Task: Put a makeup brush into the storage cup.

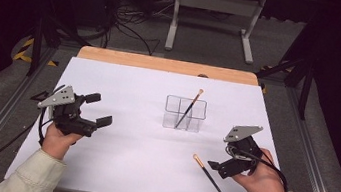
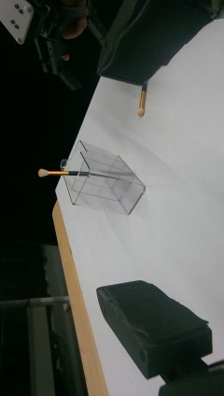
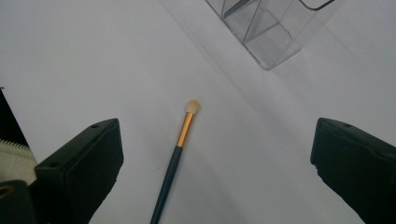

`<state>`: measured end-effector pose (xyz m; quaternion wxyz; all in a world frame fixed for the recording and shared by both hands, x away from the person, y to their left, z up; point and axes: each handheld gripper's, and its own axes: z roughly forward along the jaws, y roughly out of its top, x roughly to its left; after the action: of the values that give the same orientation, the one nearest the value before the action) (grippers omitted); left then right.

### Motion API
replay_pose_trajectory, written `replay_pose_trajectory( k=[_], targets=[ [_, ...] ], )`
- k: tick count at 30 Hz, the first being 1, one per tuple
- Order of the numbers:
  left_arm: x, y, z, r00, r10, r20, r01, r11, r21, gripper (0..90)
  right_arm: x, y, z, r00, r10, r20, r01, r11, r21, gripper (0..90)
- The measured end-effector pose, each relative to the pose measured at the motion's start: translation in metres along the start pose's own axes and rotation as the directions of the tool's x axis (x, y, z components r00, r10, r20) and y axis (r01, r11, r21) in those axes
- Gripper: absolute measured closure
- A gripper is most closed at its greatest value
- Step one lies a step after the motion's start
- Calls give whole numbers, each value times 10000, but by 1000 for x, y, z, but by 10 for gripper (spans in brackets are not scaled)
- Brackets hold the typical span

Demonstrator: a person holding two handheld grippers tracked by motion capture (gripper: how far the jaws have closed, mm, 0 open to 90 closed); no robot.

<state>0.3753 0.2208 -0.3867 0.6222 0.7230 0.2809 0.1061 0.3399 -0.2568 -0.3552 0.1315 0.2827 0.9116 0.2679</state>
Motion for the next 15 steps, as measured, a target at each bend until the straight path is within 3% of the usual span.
replay_pose_trajectory(
  k=[7, 15],
  targets=[
    [1, -3, 2, 9999, -94, 47, 94, 9999, 96, 9, 2, 7, 7, 9996, -7, -275, 27, 9974, 726, 29],
    [2, -5, 3, 9998, -187, 86, 186, 9997, 128, 9, 3, 10, 15, 9987, 185, -472, -130, 9933, 1147, 33]
  ],
)
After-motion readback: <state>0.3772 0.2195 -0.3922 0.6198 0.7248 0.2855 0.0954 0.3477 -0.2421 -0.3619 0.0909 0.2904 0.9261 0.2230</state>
